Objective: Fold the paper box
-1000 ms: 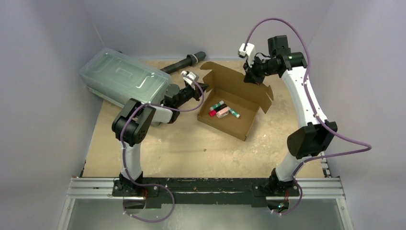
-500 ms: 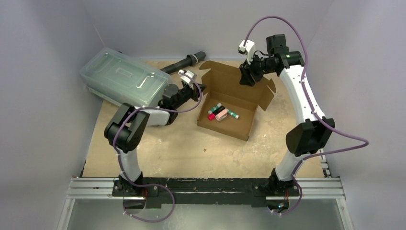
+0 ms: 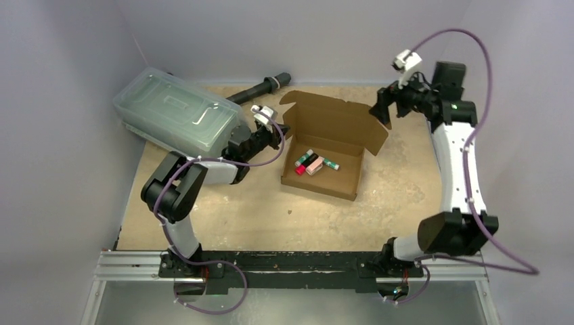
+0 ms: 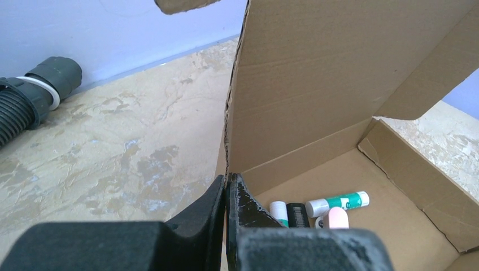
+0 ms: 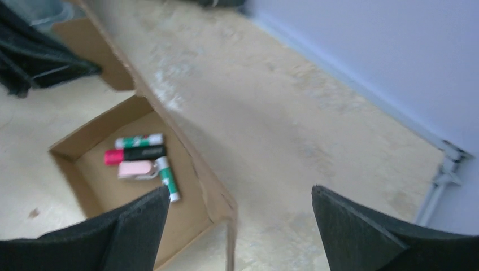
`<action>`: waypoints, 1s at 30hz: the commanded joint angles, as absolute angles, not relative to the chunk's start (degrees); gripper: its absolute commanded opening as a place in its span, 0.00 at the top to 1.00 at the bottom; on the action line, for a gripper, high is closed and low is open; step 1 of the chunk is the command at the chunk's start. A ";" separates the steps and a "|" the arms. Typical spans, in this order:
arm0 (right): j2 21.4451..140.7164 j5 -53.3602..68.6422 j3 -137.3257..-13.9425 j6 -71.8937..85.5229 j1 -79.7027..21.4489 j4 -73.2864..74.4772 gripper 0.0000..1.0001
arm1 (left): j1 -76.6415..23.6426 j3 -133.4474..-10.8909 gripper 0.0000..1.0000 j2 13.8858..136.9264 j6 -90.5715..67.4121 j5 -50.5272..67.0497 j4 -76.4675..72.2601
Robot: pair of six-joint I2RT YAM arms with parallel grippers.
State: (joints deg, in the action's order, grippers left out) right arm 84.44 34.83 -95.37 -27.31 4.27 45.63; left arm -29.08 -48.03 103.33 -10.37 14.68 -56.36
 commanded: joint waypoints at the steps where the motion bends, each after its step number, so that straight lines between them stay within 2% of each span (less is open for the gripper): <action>1: 74.79 39.15 -86.42 -23.57 9.70 34.58 0.01 | -29.62 -46.45 1.00 99.88 -8.94 15.16 -60.36; 8: 64.48 44.62 -64.80 -17.69 17.15 18.96 0.01 | -29.62 -46.12 1.00 99.35 -9.23 16.25 -60.45; 13: 63.76 43.23 -53.13 -18.71 18.84 7.13 0.02 | -29.62 -47.22 1.00 99.32 -10.31 16.31 -58.41; 17: 64.54 49.48 -46.98 -20.52 18.90 -4.09 0.10 | -29.61 -47.32 1.00 99.29 -10.92 16.11 -57.51; 22: 68.12 52.15 -44.66 -19.41 18.87 -12.08 0.31 | -29.71 -47.60 1.00 98.89 -11.83 15.53 -56.49; 25: 69.28 53.15 -44.92 -19.74 18.80 -11.60 0.51 | -29.79 -48.30 1.00 98.58 -12.59 15.06 -54.72; 28: 68.47 53.71 -44.19 -18.92 18.19 -12.52 0.80 | -30.03 -49.07 1.00 98.13 -13.86 14.69 -52.90; 30: 67.77 53.47 -43.89 -18.53 17.38 -12.62 0.92 | -30.44 -49.43 1.00 97.75 -14.88 14.28 -51.79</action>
State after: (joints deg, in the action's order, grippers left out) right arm 69.67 51.22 -44.49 -19.33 18.55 -7.97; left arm -29.45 -46.85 100.77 -11.66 14.48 -53.45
